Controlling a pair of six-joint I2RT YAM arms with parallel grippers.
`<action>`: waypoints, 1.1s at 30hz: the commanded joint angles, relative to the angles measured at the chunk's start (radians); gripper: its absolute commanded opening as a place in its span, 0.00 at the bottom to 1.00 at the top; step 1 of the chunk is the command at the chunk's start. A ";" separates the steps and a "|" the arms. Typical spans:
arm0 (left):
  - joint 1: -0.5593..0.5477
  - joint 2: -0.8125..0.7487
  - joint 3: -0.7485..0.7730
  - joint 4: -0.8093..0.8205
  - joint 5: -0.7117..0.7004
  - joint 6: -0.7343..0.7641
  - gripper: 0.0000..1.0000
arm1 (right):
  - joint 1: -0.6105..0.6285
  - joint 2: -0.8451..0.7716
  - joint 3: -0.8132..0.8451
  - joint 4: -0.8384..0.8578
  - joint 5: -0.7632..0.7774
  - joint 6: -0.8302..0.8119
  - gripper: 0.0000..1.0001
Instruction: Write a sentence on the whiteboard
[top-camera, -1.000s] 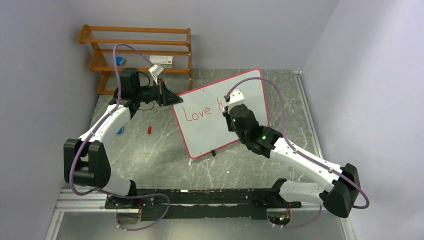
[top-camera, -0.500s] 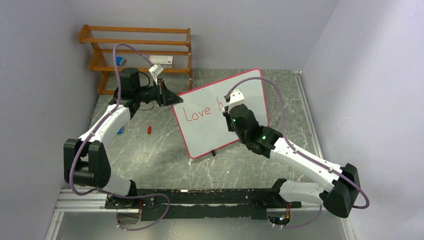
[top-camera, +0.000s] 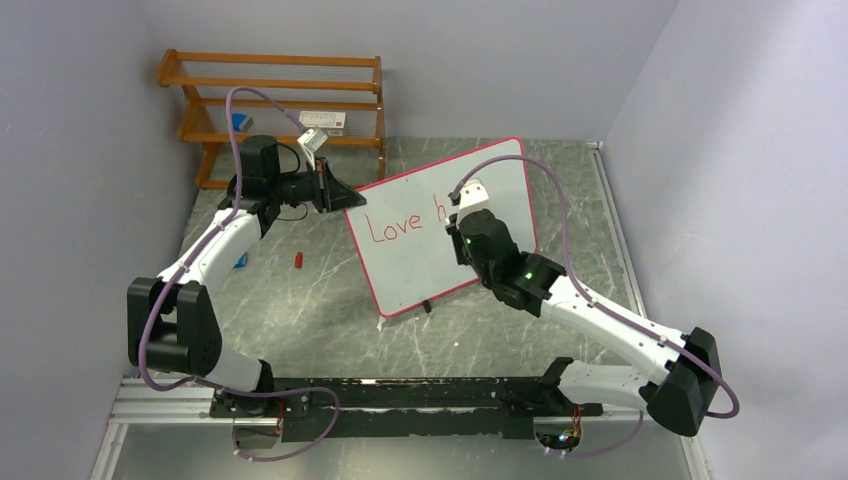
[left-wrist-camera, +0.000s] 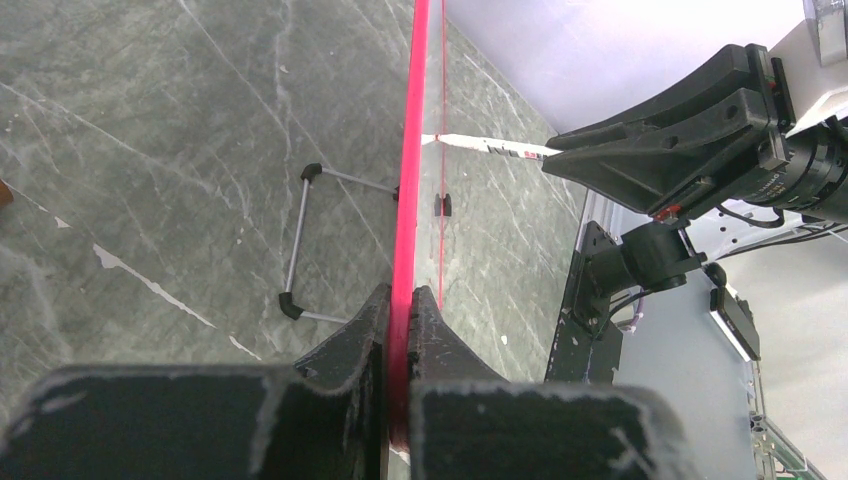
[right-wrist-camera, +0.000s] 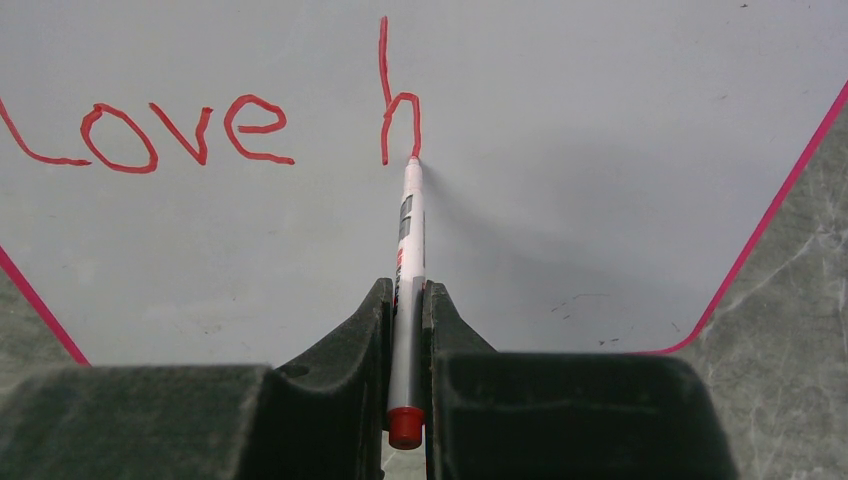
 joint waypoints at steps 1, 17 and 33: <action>-0.029 0.037 -0.017 -0.103 -0.052 0.069 0.05 | -0.007 -0.004 -0.023 -0.018 -0.011 0.011 0.00; -0.029 0.038 -0.016 -0.101 -0.049 0.066 0.05 | -0.023 -0.058 -0.042 0.046 0.023 -0.001 0.00; -0.029 0.040 -0.017 -0.099 -0.046 0.064 0.05 | -0.058 -0.053 -0.050 0.089 -0.033 -0.002 0.00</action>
